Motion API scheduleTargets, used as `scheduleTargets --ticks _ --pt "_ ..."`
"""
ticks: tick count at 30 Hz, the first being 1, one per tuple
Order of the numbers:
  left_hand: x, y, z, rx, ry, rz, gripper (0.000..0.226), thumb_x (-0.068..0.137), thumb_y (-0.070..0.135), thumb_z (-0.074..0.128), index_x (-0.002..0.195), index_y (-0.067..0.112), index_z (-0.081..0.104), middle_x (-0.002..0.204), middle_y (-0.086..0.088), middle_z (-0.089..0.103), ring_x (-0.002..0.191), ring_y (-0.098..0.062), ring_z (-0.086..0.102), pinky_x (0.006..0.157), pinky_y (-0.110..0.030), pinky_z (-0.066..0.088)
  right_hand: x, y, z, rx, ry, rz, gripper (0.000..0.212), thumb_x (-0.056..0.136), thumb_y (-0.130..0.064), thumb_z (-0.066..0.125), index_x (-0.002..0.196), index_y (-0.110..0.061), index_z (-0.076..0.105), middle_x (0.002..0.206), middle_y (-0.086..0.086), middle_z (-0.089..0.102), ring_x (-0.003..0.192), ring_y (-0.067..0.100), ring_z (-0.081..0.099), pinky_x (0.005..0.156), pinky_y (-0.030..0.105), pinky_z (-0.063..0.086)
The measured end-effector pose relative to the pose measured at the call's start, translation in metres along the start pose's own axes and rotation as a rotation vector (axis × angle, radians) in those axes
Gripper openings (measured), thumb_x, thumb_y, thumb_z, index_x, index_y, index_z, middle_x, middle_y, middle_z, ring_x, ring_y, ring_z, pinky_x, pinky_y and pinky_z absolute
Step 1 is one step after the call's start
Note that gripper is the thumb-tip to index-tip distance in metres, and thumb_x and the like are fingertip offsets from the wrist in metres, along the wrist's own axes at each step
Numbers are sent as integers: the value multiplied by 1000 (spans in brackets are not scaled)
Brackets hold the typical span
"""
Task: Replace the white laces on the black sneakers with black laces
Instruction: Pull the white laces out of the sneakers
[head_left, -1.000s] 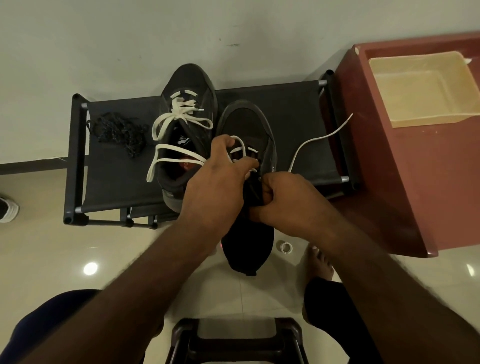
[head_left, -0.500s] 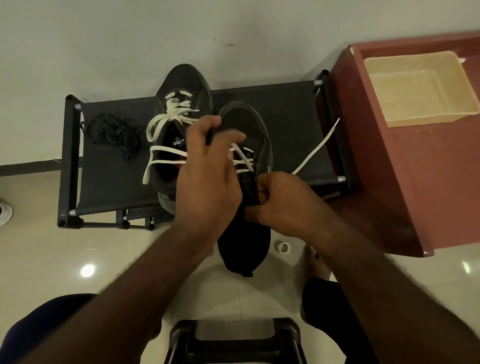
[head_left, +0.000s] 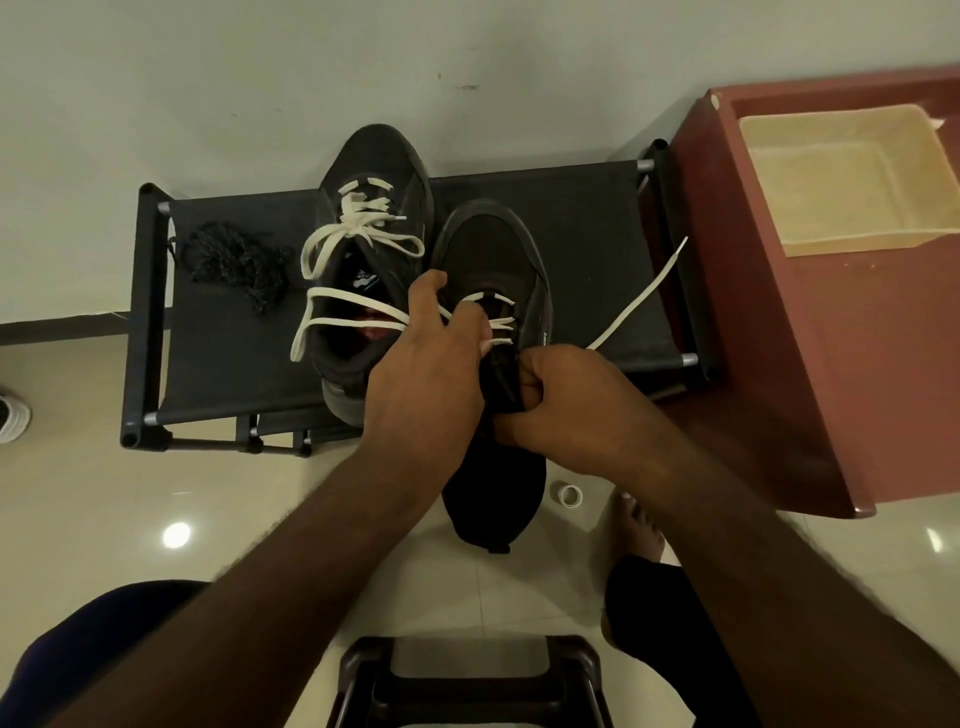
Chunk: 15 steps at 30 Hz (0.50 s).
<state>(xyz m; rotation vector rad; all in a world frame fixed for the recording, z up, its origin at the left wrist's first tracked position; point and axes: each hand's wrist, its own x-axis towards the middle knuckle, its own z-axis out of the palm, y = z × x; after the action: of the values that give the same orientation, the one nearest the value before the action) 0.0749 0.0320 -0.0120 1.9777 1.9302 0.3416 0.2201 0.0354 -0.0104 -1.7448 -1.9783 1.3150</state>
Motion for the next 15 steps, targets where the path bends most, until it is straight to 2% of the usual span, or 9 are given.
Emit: scheduleTargets --ticks 3,4,6,8,11,13,15 --pt "0 -1 0 -116 43 8 10 98 19 55 107 14 58 154 -6 27 88 -15 57 70 -32 54 0 -2 0 -12 -16 14 38 74 -30 81 60 -22 47 52 -7 50 52 12 51 63 43 52" --pt "0 -1 -1 -168 77 17 9 98 18 56 106 14 59 152 -5 31 92 -11 56 73 -28 54 1 -3 0 -19 -20 23 37 75 -30 81 61 -21 47 53 -6 50 52 12 51 63 43 52" --pt "0 0 -4 -251 171 37 7 98 16 54 103 14 58 145 -2 39 93 5 49 74 -10 47 1 -4 0 -25 -28 41 36 76 -29 81 63 -20 48 55 -6 50 53 12 50 60 39 51" --pt "1 0 -9 -340 287 39 5 98 13 53 102 13 56 137 -3 44 91 12 46 71 -2 42 1 -5 -1 -20 -33 48 36 76 -28 81 63 -21 48 55 -8 50 53 10 50 56 32 46" --pt "3 -1 -17 -401 407 68 5 97 11 54 102 11 55 120 -1 47 83 5 50 69 -3 42 1 -4 0 -3 -33 40 37 76 -27 81 61 -23 48 51 -9 49 51 6 50 56 28 44" --pt "3 -2 -17 -389 359 107 10 95 9 57 105 12 58 113 7 44 77 5 51 66 -4 41 1 -3 0 -12 -32 44 37 76 -27 82 61 -23 48 50 -10 48 49 6 49 55 27 43" --pt "2 -2 -13 -321 220 172 26 93 3 57 118 12 61 120 6 48 86 3 56 72 -3 42 1 -3 1 -17 -34 48 37 76 -27 81 62 -23 47 50 -10 48 48 5 48 53 24 41"
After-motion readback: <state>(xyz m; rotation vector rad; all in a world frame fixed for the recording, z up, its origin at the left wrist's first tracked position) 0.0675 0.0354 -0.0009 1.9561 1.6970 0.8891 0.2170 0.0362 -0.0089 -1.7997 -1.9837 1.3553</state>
